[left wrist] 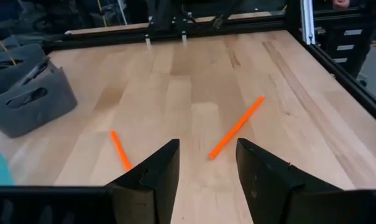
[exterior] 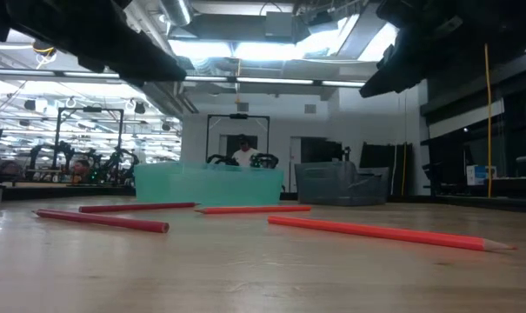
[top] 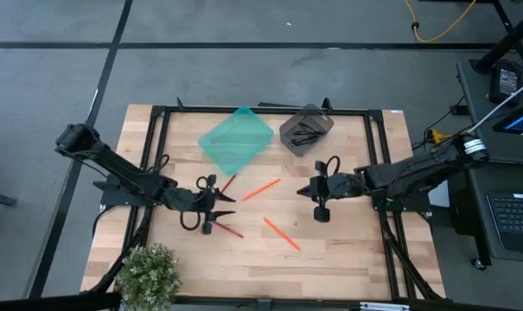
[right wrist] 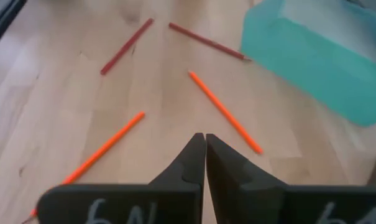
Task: Sort pens & pencils
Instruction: Put the bottom red pencil into the green bin
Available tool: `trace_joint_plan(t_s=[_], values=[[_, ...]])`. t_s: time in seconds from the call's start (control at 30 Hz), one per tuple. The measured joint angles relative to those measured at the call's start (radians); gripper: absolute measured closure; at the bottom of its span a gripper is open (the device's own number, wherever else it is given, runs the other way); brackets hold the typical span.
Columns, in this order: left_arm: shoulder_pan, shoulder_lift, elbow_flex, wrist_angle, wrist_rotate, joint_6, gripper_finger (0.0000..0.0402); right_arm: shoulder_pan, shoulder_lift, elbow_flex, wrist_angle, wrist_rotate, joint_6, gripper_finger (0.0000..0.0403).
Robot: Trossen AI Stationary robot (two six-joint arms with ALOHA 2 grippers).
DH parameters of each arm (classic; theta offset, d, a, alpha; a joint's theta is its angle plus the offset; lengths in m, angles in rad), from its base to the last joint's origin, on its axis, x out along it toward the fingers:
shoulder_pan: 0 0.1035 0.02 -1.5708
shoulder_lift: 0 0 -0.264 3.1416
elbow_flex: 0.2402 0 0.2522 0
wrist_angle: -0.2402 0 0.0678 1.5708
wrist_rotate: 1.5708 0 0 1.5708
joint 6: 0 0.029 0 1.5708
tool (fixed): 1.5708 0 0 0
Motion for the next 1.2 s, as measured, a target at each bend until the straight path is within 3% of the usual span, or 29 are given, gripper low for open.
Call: trace_joint_plan(t_s=[0.1,0.3,0.53,0.93,1.2], values=[[0.001,0.000,0.000,-0.004,0.002,0.000,0.0250,0.015,0.012,0.000,0.007,0.010,0.025,0.0386],[-0.006,0.004,0.005,-0.011,0.117,-0.093,0.0250,0.029,0.049,0.000,0.025,0.016,0.025,0.0386],[-0.039,0.020,0.100,-0.310,0.113,-0.172,0.0250,0.028,0.093,0.000,0.051,0.017,0.025,0.0386],[-0.053,0.204,0.265,-0.617,0.115,-0.216,0.0250,0.028,0.122,0.000,0.134,0.017,0.017,0.0386],[-0.032,0.354,0.367,-0.745,0.194,-0.242,0.0250,0.027,0.124,0.000,0.137,0.017,0.017,0.0386]])
